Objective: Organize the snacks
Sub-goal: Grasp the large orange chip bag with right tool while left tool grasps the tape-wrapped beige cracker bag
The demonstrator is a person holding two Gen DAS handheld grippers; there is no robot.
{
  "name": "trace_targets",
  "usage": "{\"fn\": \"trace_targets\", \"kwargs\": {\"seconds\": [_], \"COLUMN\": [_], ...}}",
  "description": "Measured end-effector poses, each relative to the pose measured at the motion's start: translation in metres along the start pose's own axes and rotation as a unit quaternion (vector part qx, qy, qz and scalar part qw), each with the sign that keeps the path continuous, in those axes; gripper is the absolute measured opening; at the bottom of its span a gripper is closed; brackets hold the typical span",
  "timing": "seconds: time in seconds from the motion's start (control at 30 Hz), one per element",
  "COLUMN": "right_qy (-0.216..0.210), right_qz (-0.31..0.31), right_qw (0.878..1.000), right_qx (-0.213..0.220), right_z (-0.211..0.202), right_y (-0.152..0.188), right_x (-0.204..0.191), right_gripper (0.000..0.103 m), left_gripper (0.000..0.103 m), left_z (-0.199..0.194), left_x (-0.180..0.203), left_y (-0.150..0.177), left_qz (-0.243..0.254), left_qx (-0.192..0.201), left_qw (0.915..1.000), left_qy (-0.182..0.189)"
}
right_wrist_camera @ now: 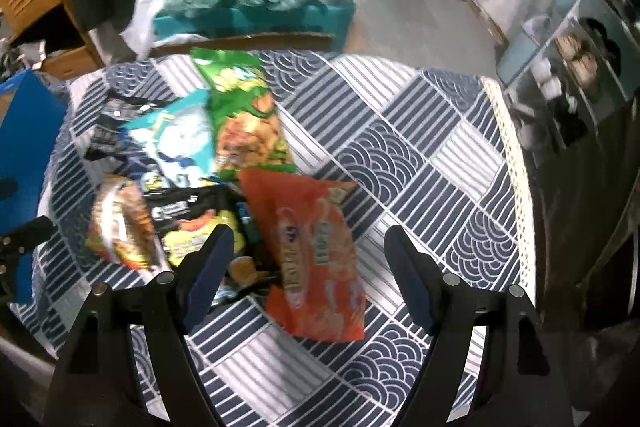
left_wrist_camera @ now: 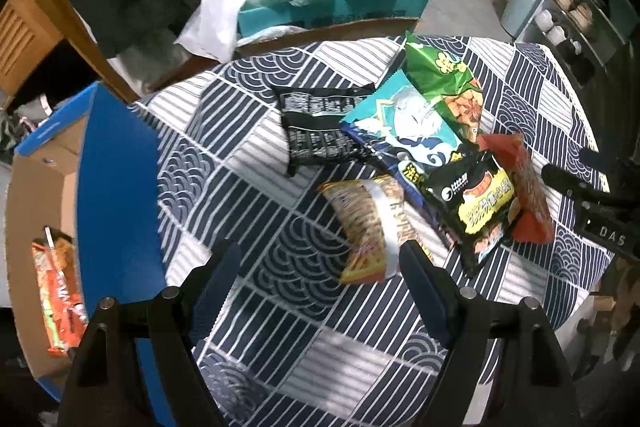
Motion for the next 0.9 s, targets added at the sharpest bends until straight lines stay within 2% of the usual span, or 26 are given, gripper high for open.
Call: {"fn": "trace_targets", "kwargs": {"seconds": [0.4, 0.57, 0.9], "right_qy": [-0.035, -0.039, -0.032], "right_qz": [0.072, 0.073, 0.044], "right_qw": [0.996, 0.995, 0.996], "right_qx": [-0.043, -0.051, -0.072], "right_z": [0.035, 0.040, 0.059], "right_y": [0.031, 0.035, 0.046], "right_x": [0.018, 0.018, 0.011], "right_gripper": [0.077, 0.077, 0.077], "left_gripper": [0.083, 0.083, 0.083], "left_z": [0.035, 0.041, 0.071], "left_x": [0.008, 0.016, 0.033], "left_y": [0.005, 0.003, 0.015], "left_qz": [-0.041, -0.033, -0.014], "left_qx": [-0.032, -0.035, -0.066], "left_qw": [0.9984, 0.9986, 0.9974], "left_qy": [0.020, 0.022, 0.024]}}
Point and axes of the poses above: each gripper's, at about its wrist camera, not at the fingertips, and z roughly the way its jaws point, x to its right, y to its underside, the point moved 10 cm from there along z, roughly the way its jaws point, and after that the axes turned 14 degrees about x, right-handed, at the moved point
